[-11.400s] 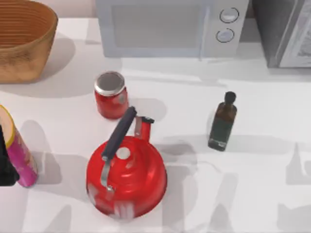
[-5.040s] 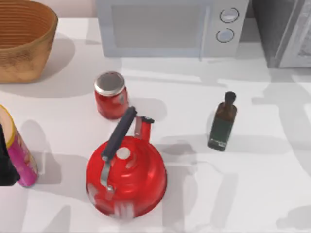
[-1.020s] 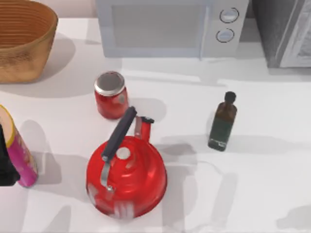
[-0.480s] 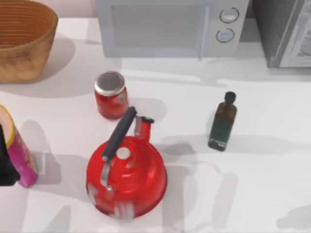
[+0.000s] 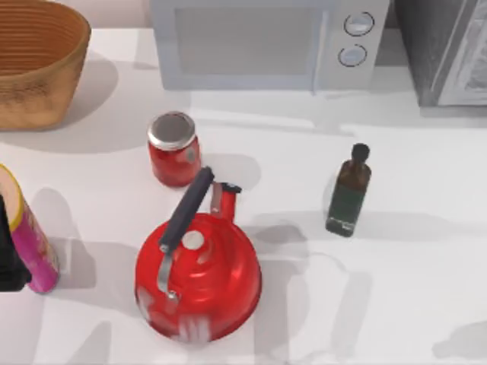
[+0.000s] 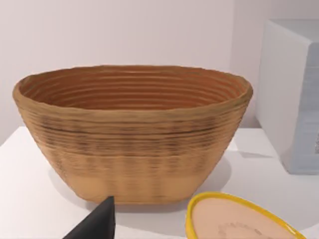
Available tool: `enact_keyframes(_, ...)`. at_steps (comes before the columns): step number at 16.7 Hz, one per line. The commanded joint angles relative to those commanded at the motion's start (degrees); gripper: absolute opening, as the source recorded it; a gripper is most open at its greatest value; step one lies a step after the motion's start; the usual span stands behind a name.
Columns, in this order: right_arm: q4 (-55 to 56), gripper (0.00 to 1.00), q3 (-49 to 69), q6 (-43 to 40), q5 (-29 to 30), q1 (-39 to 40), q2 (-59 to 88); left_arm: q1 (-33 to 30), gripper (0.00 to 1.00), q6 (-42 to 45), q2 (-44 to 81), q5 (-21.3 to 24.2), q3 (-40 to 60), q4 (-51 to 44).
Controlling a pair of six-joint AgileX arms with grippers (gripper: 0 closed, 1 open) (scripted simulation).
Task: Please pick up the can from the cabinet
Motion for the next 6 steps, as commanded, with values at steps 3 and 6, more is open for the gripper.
enact_keyframes(3, 0.0, 1.0, 0.0, 0.0, 0.0, 0.0, 0.0, 0.0, 1.0, 0.0, 0.0, 0.0, 0.0, 0.0)
enact_keyframes(6, 0.0, 1.0, 0.0, 0.0, 0.0, 0.0, 0.0, 0.0, 1.0, 0.0, 0.0, 0.0, 0.0, 0.0)
